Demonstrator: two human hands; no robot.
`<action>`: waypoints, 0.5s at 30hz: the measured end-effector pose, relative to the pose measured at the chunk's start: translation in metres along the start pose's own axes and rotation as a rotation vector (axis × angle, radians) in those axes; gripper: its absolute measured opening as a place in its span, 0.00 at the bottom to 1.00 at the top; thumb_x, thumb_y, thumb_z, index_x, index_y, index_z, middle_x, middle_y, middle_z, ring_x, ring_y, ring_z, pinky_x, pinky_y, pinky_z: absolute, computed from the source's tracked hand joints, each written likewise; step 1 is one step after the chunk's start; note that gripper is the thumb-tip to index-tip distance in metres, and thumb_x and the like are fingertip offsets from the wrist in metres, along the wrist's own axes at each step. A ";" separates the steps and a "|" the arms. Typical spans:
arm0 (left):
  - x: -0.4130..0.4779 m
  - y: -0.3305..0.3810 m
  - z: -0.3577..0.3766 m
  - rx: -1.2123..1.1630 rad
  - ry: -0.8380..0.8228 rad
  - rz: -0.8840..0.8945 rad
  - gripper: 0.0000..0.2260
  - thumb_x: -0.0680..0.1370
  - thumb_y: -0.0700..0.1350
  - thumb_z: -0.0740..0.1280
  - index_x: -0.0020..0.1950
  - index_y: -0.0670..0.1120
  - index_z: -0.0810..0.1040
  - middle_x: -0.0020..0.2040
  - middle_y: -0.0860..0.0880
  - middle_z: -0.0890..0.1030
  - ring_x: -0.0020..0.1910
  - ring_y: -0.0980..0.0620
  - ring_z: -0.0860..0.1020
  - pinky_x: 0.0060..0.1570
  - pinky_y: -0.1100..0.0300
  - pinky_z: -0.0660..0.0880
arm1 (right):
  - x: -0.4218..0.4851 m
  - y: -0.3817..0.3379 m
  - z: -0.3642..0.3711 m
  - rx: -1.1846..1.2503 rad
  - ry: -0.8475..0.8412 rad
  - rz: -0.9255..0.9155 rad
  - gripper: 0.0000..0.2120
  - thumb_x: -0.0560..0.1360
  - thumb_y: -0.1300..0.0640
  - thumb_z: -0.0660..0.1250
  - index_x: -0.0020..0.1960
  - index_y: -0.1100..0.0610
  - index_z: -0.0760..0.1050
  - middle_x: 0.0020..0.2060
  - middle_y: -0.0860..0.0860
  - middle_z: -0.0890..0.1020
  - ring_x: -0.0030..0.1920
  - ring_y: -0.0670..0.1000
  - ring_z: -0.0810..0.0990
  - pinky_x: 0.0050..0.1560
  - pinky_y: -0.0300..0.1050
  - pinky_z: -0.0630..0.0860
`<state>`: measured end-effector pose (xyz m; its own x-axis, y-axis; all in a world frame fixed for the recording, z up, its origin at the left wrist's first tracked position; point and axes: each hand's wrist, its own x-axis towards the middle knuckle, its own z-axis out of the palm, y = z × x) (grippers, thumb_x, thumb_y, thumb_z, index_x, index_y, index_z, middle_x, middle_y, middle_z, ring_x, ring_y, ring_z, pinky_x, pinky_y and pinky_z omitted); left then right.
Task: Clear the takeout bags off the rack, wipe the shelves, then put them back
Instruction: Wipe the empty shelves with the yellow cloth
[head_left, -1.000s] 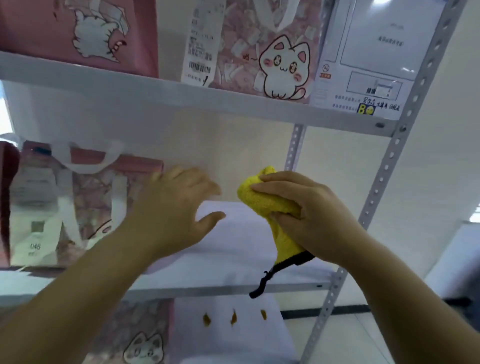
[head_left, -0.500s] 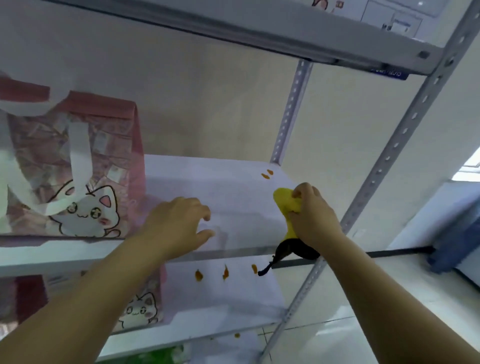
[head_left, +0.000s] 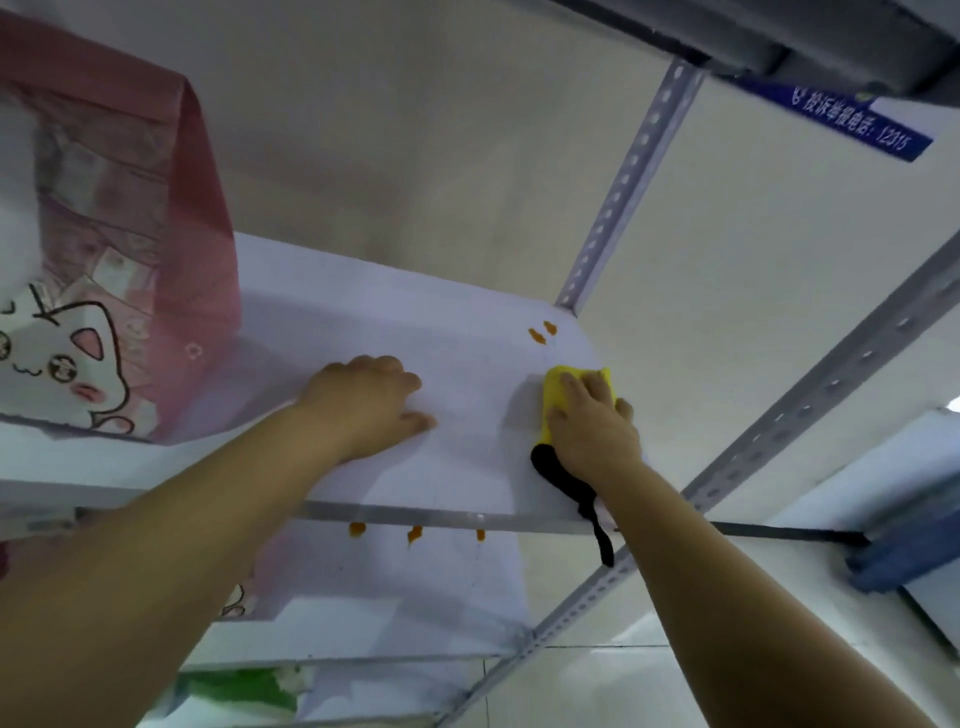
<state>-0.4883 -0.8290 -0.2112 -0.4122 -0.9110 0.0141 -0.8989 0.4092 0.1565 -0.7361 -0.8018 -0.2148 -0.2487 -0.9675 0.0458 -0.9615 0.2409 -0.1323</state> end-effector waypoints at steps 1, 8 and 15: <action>0.003 -0.001 0.001 0.001 -0.010 -0.013 0.26 0.75 0.65 0.56 0.68 0.53 0.68 0.68 0.50 0.69 0.64 0.47 0.69 0.61 0.50 0.69 | 0.010 0.003 0.000 0.002 0.007 0.042 0.22 0.78 0.52 0.53 0.71 0.47 0.56 0.72 0.53 0.56 0.66 0.66 0.59 0.61 0.59 0.65; 0.020 0.002 0.002 0.047 -0.015 -0.072 0.26 0.76 0.65 0.53 0.70 0.55 0.65 0.71 0.51 0.66 0.66 0.47 0.68 0.61 0.52 0.68 | 0.084 -0.003 0.006 0.075 0.019 0.203 0.24 0.76 0.55 0.57 0.70 0.57 0.58 0.69 0.59 0.59 0.66 0.68 0.60 0.63 0.61 0.64; 0.023 -0.004 0.003 0.040 -0.008 -0.067 0.23 0.76 0.65 0.54 0.68 0.58 0.68 0.71 0.54 0.66 0.67 0.49 0.69 0.60 0.55 0.67 | 0.138 -0.031 0.009 0.068 -0.032 0.151 0.26 0.79 0.50 0.54 0.73 0.59 0.54 0.72 0.60 0.56 0.70 0.66 0.56 0.67 0.59 0.58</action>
<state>-0.4949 -0.8514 -0.2143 -0.3522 -0.9359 -0.0026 -0.9295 0.3495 0.1176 -0.7394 -0.9436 -0.2130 -0.3848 -0.9229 -0.0111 -0.9030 0.3789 -0.2025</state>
